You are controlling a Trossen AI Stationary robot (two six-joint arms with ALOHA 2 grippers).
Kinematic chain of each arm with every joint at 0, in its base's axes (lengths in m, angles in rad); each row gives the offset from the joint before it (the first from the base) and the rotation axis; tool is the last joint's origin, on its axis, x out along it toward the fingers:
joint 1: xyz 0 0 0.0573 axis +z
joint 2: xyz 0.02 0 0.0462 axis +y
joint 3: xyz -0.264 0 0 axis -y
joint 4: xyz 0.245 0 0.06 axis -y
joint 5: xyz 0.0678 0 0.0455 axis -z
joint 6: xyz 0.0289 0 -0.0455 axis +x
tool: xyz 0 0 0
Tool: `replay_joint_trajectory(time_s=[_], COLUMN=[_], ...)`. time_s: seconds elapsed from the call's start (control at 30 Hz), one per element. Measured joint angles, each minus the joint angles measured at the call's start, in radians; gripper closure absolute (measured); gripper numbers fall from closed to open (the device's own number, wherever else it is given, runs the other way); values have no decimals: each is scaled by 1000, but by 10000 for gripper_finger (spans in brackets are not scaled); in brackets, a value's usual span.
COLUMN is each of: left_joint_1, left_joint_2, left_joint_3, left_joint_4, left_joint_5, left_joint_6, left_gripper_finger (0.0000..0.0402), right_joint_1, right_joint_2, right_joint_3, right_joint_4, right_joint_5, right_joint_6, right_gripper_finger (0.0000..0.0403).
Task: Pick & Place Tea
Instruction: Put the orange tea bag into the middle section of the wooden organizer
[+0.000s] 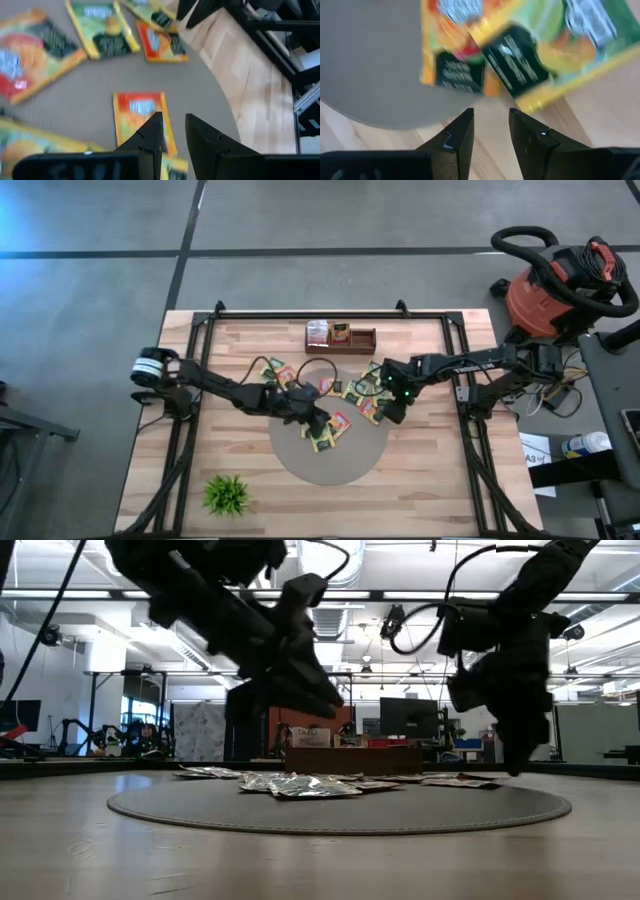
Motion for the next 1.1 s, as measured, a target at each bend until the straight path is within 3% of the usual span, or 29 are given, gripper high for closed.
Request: replay_joint_trajectory(time_s=[0.17, 0.37, 0.83, 1.1], left_joint_1=[48, 114, 187, 190], left_joint_2=[4, 11, 65, 129], left_joint_3=[48, 66, 64, 62], left_joint_4=[5, -98, -187, -184], left_joint_5=[-10, -12, -11, -11], left_joint_6=[70, 164, 386, 445], left_gripper_finger=[324, 324, 324, 324], right_joint_1=[0, -7, -37, -66], right_joint_2=[0, 53, 375, 387], right_joint_3=[40, 78, 272, 350], right_joint_4=[220, 474, 467, 361], right_joint_5=[1, 6, 11, 83], right_joint_6=[56, 117, 109, 77], right_gripper_finger=[282, 282, 280, 211])
